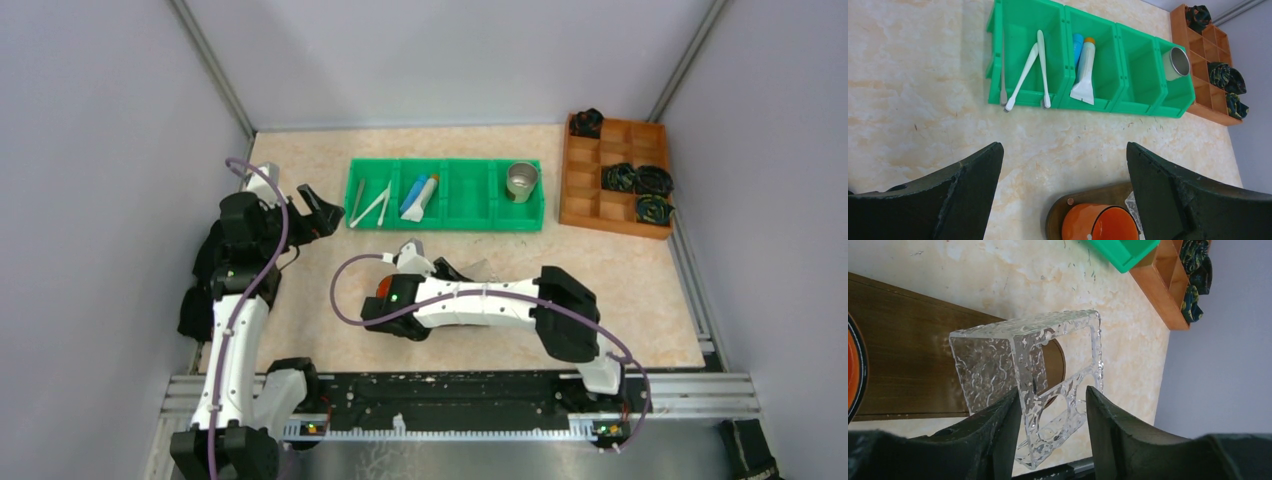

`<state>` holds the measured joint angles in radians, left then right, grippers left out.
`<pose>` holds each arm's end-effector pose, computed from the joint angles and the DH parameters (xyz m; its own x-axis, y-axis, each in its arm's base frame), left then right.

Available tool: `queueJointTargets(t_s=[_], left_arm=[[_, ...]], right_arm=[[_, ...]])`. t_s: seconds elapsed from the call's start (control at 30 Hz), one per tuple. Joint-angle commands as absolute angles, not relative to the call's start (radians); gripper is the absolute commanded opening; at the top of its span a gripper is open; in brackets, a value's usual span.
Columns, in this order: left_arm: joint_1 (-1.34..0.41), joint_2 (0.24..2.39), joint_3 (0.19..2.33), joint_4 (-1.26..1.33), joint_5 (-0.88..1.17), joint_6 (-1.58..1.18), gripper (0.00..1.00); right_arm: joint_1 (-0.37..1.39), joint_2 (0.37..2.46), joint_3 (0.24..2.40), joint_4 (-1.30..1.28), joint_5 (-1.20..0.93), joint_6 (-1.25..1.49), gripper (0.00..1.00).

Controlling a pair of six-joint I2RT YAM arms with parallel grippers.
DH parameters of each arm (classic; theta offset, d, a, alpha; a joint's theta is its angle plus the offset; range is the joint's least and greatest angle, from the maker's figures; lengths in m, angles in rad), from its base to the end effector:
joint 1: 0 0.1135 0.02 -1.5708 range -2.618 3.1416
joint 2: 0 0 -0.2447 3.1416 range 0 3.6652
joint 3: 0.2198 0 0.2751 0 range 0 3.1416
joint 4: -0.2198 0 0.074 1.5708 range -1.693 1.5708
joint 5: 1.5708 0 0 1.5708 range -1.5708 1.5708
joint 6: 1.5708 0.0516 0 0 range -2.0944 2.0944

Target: Prepare toiletry sets of a toothbrush and toothpaste on the tray

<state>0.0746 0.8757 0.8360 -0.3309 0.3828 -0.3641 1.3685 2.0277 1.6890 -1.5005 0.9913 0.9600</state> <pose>0.2483 -0.0008 0.3066 -0.4365 -0.3639 -0.8228 0.1312 0.8790 -0.4583 0.1174 0.3577 0.2019 -0.5871 -0.6296 -0.5088 -0.1745 0.7122 -0.6799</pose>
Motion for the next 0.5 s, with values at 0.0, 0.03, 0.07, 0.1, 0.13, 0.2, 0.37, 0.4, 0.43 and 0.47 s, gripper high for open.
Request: queueJointTargets(t_s=[0.0,0.03,0.07,0.1,0.13,0.2,0.37,0.4,0.43,0.47], left_arm=[[0.08,0.862,0.833,-0.335,0.384,-0.353,0.99],[0.08,0.862,0.833,-0.334,0.384,-0.353,0.99],[0.08,0.863,0.834,-0.333,0.384,-0.353,0.99],[0.08,0.865,0.833,-0.333,0.384,-0.353,0.99],[0.081,0.866,0.834,-0.333,0.384,-0.353,0.99],[0.08,0.865,0.835,-0.333,0.384,-0.353,0.99],[0.08,0.864,0.838,-0.338,0.379,-0.35,0.99],[0.08,0.864,0.838,-0.34,0.379,-0.35,0.99],[0.08,0.864,0.839,-0.34,0.379,-0.35,0.99],[0.08,0.864,0.838,-0.339,0.378,-0.35,0.99]], right_arm=[[1.382,2.024,1.751,-1.477,0.985,0.94,0.5],[1.384,2.02,1.758,-1.466,0.979,0.931,0.51],[1.385,2.013,1.765,-1.451,0.974,0.92,0.54],[1.388,1.985,1.782,-1.398,0.946,0.866,0.57],[1.388,1.973,1.786,-1.361,0.93,0.839,0.6],[1.389,1.942,1.792,-1.3,0.896,0.79,0.6],[1.388,1.831,1.766,-1.182,0.813,0.711,0.61],[1.385,1.793,1.754,-1.171,0.808,0.71,0.61],[1.378,1.744,1.73,-1.153,0.802,0.712,0.57],[1.365,1.688,1.694,-1.127,0.791,0.71,0.48]])
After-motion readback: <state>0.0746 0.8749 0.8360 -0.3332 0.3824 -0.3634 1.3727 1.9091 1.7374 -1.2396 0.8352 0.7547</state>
